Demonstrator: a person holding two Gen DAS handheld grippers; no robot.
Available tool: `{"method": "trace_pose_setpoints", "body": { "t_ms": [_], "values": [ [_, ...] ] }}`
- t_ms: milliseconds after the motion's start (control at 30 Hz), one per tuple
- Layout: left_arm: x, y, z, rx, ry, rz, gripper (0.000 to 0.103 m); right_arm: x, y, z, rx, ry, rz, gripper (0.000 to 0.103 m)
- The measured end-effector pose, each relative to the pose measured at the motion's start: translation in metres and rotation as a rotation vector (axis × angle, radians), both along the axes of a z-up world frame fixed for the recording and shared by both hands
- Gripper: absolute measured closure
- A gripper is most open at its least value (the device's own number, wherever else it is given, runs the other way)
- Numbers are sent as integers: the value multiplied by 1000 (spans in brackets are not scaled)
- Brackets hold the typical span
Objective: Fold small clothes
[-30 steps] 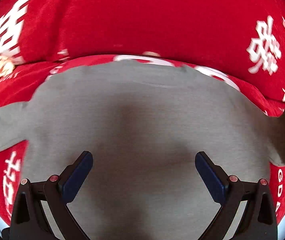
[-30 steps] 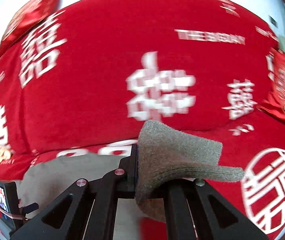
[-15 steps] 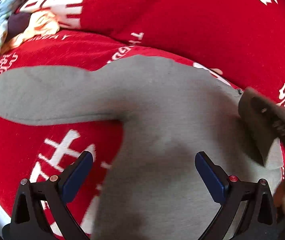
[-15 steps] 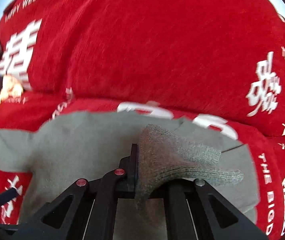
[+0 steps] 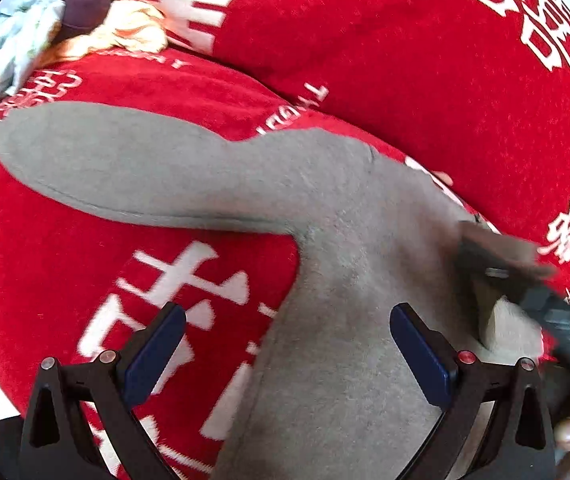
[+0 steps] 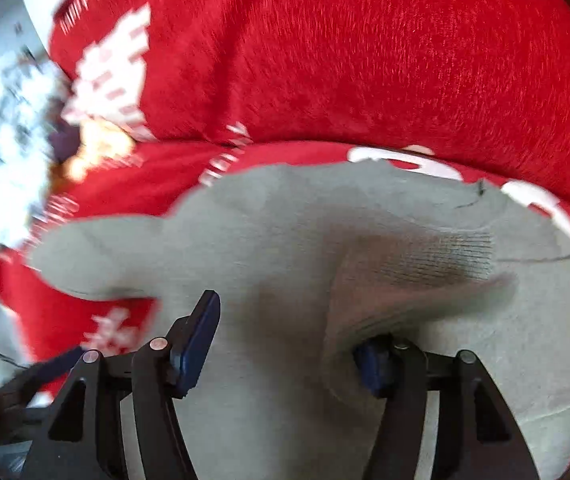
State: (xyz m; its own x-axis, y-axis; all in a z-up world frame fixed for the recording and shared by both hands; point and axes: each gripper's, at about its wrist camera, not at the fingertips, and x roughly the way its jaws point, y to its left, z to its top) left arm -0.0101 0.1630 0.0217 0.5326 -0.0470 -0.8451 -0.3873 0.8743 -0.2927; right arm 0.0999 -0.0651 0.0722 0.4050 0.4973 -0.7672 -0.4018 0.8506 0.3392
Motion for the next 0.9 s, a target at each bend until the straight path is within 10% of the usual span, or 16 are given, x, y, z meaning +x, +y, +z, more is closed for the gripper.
{"method": "trace_pose_setpoints", "body": {
  "t_ms": [333, 433, 667, 900],
  "values": [
    [23, -84, 19, 76, -25, -159, 1, -20, -146, 13, -4, -107, -254, 32],
    [32, -119, 22, 99, -24, -223, 1, -14, -169, -4, -177, -98, -349, 32],
    [66, -181, 16, 111, -34, -385, 1, 6, -160, -60, -414, -50, -354, 32],
    [90, -163, -27, 280, 85, -317, 1, 0, -133, -58, -510, -138, -341, 31]
  ]
}}
